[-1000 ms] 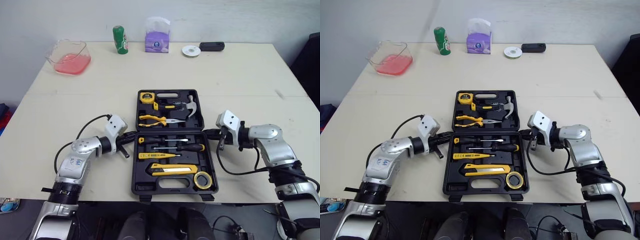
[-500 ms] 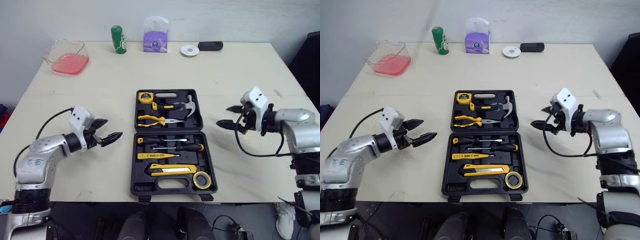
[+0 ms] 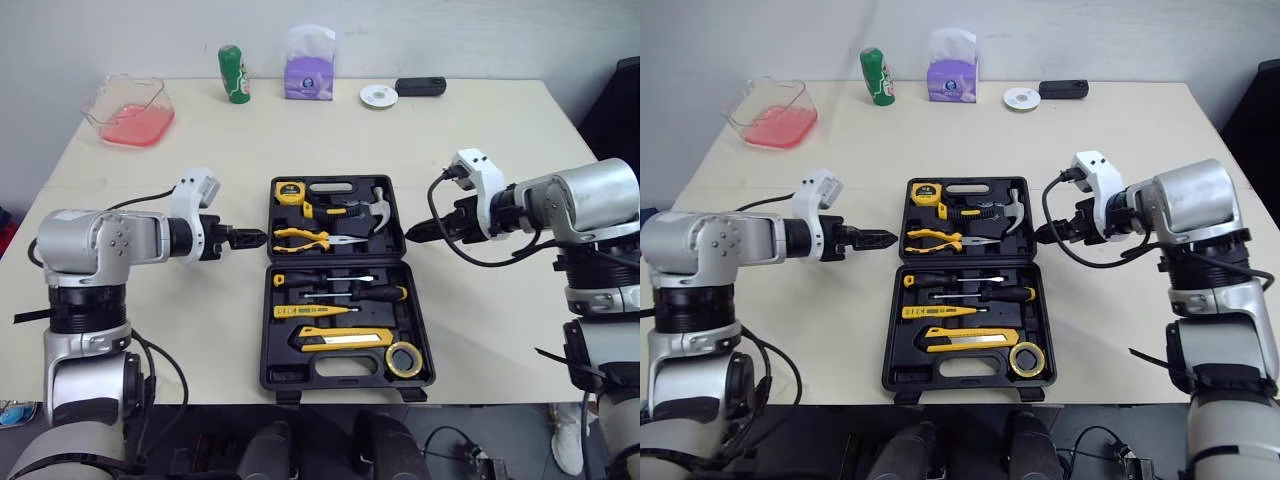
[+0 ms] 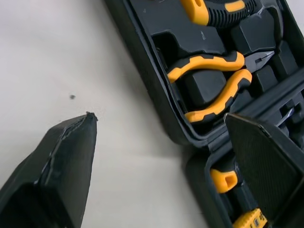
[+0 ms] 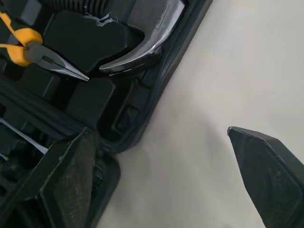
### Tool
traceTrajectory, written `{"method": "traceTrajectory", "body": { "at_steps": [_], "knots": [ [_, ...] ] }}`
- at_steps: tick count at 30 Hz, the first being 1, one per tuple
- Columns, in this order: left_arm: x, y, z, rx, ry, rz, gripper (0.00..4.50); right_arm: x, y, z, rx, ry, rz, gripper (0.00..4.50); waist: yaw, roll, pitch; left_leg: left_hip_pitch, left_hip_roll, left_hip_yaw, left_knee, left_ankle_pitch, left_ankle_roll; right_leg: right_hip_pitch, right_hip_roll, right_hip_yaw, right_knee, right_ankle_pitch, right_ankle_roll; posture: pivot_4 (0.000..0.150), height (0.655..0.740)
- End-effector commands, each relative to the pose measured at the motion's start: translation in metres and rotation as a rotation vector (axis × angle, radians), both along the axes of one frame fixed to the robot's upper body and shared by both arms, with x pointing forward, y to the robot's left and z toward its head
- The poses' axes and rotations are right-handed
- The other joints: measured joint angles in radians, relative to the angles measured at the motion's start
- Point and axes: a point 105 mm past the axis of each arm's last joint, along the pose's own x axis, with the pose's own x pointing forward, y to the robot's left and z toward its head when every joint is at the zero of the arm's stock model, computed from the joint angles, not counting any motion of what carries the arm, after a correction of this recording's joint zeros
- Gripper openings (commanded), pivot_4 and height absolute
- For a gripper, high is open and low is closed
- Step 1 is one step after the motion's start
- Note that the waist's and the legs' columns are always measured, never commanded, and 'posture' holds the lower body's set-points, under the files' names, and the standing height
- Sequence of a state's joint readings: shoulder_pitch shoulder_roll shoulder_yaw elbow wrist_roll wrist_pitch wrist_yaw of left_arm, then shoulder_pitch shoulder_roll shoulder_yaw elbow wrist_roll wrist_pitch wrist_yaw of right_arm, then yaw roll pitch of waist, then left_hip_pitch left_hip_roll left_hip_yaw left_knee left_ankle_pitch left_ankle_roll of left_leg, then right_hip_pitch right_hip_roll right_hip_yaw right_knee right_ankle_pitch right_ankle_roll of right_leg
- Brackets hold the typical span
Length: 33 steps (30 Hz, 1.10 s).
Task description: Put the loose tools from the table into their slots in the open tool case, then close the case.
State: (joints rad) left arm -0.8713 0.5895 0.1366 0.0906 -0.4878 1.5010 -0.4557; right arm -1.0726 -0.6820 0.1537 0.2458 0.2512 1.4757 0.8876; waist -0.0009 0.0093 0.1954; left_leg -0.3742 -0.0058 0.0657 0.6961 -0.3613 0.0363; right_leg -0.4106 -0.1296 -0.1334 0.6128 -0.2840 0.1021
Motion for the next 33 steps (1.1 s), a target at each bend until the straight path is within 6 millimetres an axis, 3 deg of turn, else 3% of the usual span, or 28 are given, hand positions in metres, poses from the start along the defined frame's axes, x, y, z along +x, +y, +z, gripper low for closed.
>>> {"method": "traceTrajectory", "body": {
  "at_steps": [1,16,33],
  "knots": [
    [0.014,-0.003,0.009,0.017,-0.029,0.03,4.5,0.007,0.008,0.012,-0.001,-0.041,-0.02,4.47,0.0,0.0,0.0,0.0,0.0,0.0,0.001,0.0,0.0,0.0,0.0,0.0,0.0,0.0,0.0,0.15,0.74],
    [0.042,-0.015,0.0,0.059,-0.05,0.041,4.5,0.02,0.01,0.009,-0.02,-0.082,-0.091,4.47,-0.003,0.0,0.0,0.0,0.0,0.004,0.001,0.0,0.0,-0.003,0.0,0.0,0.005,0.0,0.0,0.15,0.74],
    [0.036,-0.033,-0.021,0.192,-0.022,-0.047,4.5,0.03,0.007,0.0,-0.044,-0.086,-0.139,4.47,0.001,0.0,0.0,0.001,-0.002,0.003,0.002,0.001,0.0,-0.003,-0.001,0.0,0.008,0.0,0.0,0.15,0.74]
  ]
}}
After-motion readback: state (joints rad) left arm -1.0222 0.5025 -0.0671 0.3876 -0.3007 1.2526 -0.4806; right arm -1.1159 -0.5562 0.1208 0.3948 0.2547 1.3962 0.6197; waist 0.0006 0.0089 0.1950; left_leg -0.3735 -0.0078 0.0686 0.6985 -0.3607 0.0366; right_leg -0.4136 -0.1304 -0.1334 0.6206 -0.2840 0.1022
